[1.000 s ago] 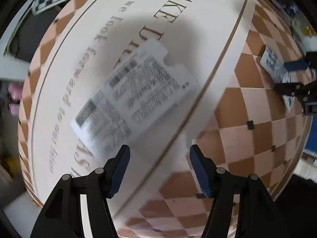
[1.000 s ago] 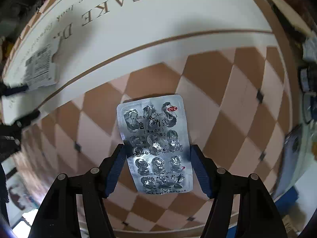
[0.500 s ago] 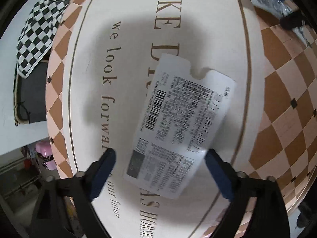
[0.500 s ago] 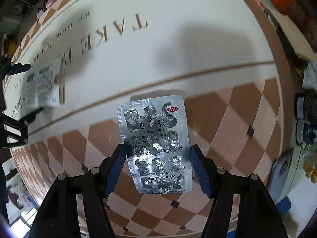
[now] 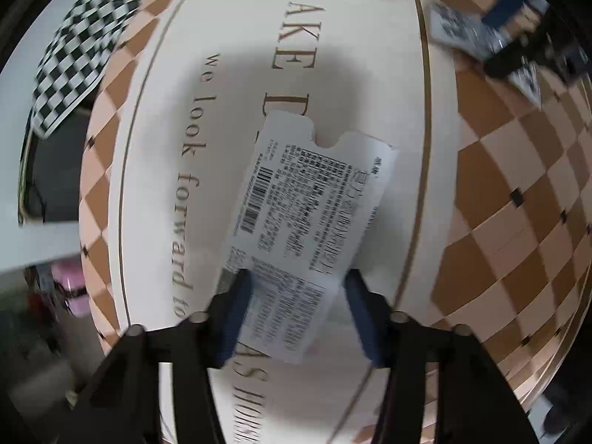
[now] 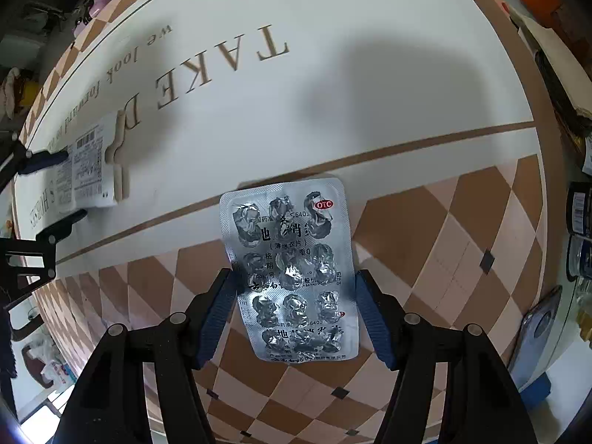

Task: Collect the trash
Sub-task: 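Lift the leaflet card and blister pack off the table with both grippers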

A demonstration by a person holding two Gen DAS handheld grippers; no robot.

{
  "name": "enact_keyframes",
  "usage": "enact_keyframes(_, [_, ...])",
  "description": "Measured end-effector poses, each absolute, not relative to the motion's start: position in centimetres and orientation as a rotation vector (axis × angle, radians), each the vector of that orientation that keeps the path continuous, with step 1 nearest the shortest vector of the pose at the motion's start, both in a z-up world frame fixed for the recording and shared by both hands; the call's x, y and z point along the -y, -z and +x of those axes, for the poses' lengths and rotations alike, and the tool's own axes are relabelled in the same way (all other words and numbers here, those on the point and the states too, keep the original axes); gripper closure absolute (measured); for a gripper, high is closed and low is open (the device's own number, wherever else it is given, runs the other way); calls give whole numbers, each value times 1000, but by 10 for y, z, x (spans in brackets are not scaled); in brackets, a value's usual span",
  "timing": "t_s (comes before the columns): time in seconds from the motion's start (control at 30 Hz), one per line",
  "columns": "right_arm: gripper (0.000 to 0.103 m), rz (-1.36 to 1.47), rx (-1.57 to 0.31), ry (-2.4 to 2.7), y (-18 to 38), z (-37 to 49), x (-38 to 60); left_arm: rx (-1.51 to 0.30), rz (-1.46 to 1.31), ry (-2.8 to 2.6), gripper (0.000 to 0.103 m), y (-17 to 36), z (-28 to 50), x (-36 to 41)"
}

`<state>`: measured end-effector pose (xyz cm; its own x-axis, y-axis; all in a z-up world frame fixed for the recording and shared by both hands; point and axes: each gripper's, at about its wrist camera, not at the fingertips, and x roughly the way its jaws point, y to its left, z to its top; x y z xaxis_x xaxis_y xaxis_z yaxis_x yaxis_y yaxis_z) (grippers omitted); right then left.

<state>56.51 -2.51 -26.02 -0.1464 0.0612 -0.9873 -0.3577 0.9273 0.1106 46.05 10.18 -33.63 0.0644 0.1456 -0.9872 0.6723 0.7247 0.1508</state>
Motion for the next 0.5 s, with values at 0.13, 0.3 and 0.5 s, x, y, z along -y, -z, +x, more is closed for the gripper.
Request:
enact_keyframes(0.13, [36, -207, -1683, -396, 256, 551, 31, -1485, 614, 433, 69, 323, 446, -100])
enact_keyframes(0.3, [36, -194, -1683, -406, 250, 549, 40, -1493, 675, 433, 65, 324, 454, -102])
enact_keyframes(0.5, [36, -228, -1668, -401, 263, 568, 26, -1537, 715, 435, 25, 335, 480, -96])
